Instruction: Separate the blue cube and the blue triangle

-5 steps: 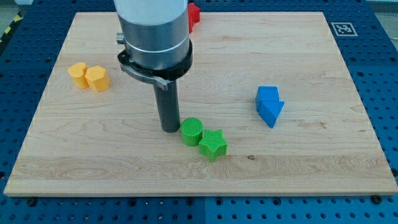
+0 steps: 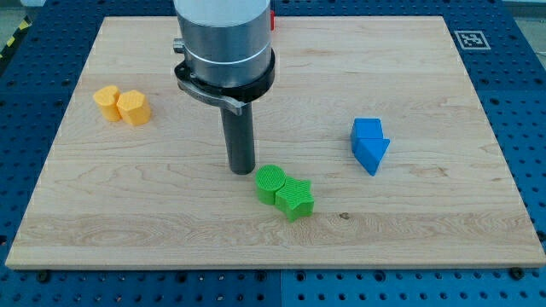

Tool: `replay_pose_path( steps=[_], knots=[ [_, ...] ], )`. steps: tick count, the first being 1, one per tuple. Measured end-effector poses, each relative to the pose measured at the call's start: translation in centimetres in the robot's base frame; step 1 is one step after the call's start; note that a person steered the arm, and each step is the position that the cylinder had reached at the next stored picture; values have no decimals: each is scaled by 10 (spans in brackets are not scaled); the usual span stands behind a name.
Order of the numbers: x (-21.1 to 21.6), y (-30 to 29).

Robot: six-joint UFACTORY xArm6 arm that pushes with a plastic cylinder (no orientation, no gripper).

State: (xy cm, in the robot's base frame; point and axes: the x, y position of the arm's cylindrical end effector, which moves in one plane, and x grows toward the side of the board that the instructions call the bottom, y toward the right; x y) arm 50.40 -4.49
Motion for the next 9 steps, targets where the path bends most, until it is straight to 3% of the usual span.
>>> replay_pose_path(
  steps=[2,4,6,9],
  knots=[
    [-1,23],
    [0,110],
    [14,160],
    [-9,176]
  ],
)
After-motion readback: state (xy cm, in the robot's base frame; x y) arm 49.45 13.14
